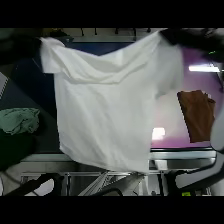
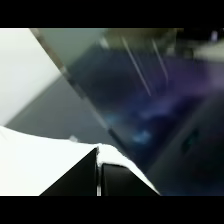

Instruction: Fold the shirts.

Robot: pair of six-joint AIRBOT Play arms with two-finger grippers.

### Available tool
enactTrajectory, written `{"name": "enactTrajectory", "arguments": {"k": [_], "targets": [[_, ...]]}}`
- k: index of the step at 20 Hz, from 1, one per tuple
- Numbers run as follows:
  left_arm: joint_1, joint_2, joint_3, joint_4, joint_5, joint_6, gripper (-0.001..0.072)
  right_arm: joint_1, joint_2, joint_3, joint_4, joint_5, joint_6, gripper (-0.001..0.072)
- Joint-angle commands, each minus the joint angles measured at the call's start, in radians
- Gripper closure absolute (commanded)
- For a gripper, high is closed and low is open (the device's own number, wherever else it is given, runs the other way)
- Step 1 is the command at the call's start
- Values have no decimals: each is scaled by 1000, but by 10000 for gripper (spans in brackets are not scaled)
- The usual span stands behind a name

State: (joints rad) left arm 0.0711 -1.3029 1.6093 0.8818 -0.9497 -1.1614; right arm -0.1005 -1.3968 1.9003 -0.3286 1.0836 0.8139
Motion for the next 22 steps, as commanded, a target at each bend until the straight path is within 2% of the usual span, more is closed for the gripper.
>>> {"name": "enactTrajectory", "arguments": {"k": [1, 2, 3, 4, 5, 7, 8, 11, 12, 14, 16, 19, 22], "targets": [[-18, -331, 34, -20, 62, 34, 695, 86, -287, -24, -51, -209, -21, 689], [-18, -410, 81, -21, 32, 23, 690, 90, -343, -24, -50, -248, -9, 629], [-18, -481, 133, -20, -6, -2, 660, 89, -380, -24, -50, -267, -3, 484], [-15, -532, 183, -18, -48, -13, 321, 80, -406, -24, -54, -265, -3, 404], [-6, -571, 231, -18, -91, -40, 0, 66, -415, -24, -58, -247, -3, 403], [23, -606, 318, -16, -209, -97, 2, 19, -409, -24, -63, -157, -2, 374], [47, -611, 358, -14, -284, -137, 2, -15, -397, -24, -84, -98, 19, 250], [126, -606, 422, -12, -530, -254, 2, -99, -380, -24, -237, 7, 131, 197], [147, -593, 400, -11, -602, -286, 2, -116, -380, -24, -290, 13, 155, 96], [176, -530, 273, -8, -705, -314, 2, -129, -384, -24, -359, 2, 167, 85], [188, -427, 88, 47, -710, -311, 2, -125, -396, -21, -351, -26, 166, 86], [201, -240, -214, 201, -631, -294, 3, -95, -412, -19, -313, -72, 151, 89], [242, -77, -487, 259, -581, -281, 2, -43, -415, -19, -275, -138, 83, 90]]}}
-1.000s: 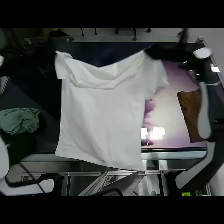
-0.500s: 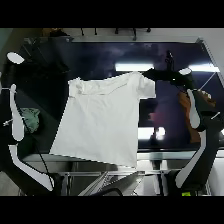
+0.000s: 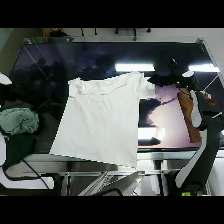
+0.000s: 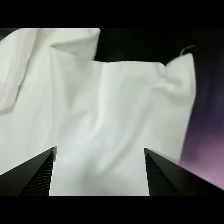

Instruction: Fold the shirts.

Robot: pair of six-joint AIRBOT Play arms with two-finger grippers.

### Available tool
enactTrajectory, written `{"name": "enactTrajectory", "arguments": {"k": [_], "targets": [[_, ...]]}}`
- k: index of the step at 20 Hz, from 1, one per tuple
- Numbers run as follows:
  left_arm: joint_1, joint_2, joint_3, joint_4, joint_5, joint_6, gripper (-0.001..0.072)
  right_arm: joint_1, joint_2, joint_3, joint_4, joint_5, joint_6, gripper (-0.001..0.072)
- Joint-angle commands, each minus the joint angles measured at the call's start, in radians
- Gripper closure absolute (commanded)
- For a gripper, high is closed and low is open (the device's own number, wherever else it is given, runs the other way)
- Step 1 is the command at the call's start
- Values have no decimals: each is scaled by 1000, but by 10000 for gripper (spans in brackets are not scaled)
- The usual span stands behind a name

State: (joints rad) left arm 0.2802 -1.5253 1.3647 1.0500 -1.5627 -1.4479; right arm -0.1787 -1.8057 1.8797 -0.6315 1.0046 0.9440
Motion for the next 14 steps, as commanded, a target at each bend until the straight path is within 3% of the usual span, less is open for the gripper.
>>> {"name": "enactTrajectory", "arguments": {"k": [1, 6, 8, 10, 11, 12, 14], "targets": [[54, 185, -314, 94, 42, 8, 2, 54, -6, 1, 49, -80, -63, 90], [177, 365, -578, 105, 131, 34, 2, 143, -32, 1, 53, -240, -84, 92], [227, 422, -639, 107, 162, 37, 2, 164, -61, 2, 53, -297, -84, 144], [270, 466, -685, 108, 196, 37, 2, 173, -89, 2, 53, -326, -84, 149], [290, 483, -705, 109, 217, 37, 2, 175, -99, 2, 53, -332, -84, 275], [304, 493, -717, 109, 235, 37, 2, 175, -104, 1, 53, -327, -83, 484], [324, 496, -733, 110, 246, 37, 2, 175, -97, 2, 57, -304, -80, 688]]}}
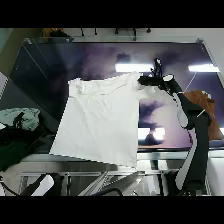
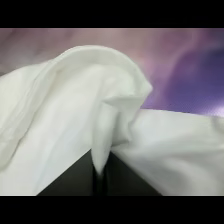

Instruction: Fold the shirts.

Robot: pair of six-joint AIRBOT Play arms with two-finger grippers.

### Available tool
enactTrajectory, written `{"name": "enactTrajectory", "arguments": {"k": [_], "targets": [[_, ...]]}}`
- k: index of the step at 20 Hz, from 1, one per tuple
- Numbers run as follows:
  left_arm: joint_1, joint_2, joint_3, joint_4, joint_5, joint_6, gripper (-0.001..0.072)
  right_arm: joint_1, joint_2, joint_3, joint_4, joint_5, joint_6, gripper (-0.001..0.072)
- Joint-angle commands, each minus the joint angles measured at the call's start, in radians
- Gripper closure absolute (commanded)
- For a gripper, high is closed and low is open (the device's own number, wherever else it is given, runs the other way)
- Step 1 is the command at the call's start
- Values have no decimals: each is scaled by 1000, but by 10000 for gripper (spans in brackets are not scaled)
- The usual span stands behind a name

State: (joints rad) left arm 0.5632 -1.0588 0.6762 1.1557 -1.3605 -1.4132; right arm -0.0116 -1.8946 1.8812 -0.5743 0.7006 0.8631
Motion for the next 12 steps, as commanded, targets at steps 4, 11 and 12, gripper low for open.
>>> {"name": "enactTrajectory", "arguments": {"k": [4, 11, 12], "targets": [[40, -31, -48, 26, -3, 2, 2, 7, 44, 0, 0, 3, -2, 691], [40, -203, -48, -10, 28, 113, 3, 6, 70, 1, 0, -4, -3, 692], [40, -223, -48, -49, 26, 148, 3, 7, 70, 1, 0, -4, -3, 692]]}}
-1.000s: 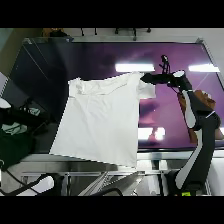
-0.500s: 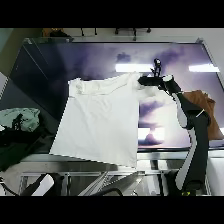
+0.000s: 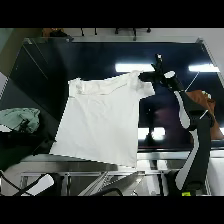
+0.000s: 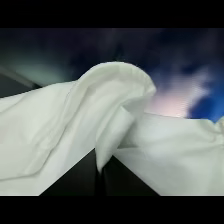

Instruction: Fold the shirts.

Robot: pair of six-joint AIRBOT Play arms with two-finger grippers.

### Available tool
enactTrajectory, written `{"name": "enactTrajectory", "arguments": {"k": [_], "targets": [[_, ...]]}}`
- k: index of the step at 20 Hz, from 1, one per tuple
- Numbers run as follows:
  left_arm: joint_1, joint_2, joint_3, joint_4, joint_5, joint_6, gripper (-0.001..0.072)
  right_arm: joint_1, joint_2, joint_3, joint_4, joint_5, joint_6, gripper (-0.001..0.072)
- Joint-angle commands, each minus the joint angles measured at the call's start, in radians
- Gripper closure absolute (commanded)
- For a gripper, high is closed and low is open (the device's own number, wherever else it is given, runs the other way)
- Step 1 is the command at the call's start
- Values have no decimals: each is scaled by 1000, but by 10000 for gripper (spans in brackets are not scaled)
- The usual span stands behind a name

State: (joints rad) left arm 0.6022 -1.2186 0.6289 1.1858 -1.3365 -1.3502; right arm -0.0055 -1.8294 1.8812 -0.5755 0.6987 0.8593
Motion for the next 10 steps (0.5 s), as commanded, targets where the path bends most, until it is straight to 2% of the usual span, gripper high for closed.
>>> {"name": "enactTrajectory", "arguments": {"k": [1, 3, 5, 6, 7, 9, 10], "targets": [[1, -80, 0, -122, -4, 127, 3, 1, 5, 1, 0, -2, 0, 691], [1, -106, 0, -198, -29, 201, 4, 1, 5, 1, 0, -3, 0, 691], [1, -135, -1, -217, -41, 218, 4, 1, 5, 1, 0, -3, 0, 692], [1, -150, -1, -217, -40, 226, 114, 1, 5, 1, 0, -3, 0, 691], [1, -167, 0, -218, -40, 234, 321, 1, 5, 1, 0, -3, 0, 692], [1, -193, 11, -220, -46, 244, 683, 0, 5, 1, 0, -2, 0, 692], [1, -203, 29, -219, -51, 244, 694, -5, 5, 1, 0, 2, 0, 692]]}}
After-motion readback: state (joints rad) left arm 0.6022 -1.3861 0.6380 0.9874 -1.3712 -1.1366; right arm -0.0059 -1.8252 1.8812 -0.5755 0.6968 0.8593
